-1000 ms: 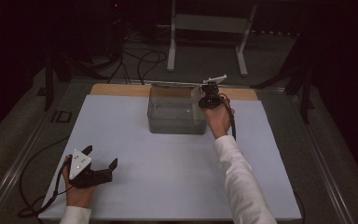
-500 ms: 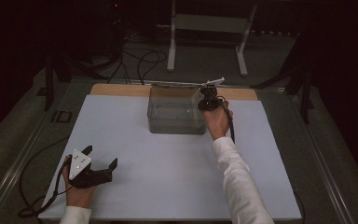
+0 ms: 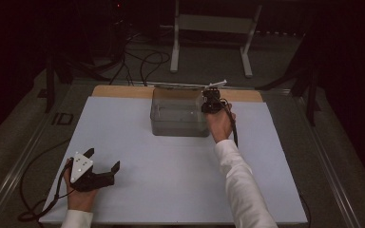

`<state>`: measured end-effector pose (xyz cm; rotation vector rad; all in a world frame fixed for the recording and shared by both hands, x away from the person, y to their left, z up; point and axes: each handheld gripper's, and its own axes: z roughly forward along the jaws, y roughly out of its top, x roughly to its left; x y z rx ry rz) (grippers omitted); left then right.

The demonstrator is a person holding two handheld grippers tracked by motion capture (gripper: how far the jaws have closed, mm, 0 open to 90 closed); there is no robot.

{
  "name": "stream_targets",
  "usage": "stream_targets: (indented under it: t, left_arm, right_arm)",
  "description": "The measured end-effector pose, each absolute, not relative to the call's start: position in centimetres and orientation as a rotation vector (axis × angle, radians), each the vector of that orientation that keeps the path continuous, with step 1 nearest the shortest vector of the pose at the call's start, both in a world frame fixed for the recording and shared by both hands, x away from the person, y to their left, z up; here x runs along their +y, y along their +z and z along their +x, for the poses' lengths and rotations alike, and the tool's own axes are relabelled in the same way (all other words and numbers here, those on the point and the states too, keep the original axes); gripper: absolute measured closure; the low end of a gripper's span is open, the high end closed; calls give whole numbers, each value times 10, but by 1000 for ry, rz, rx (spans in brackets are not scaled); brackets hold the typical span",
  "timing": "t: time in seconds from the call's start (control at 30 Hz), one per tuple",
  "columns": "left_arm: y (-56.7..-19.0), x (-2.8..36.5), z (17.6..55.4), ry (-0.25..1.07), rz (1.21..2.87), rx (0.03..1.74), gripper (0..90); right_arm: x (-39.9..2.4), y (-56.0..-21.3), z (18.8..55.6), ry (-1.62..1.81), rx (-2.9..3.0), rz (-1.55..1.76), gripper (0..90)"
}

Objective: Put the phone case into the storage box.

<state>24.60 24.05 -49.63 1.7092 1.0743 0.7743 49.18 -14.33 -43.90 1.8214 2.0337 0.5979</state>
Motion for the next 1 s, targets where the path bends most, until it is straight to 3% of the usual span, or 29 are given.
stream_targets:
  t: [1.0]
  left_arm:
    - [-496, 241, 246, 770, 1713, 1072, 0]
  right_arm:
    - [-130, -440, 493, 471, 1982, 1772, 814]
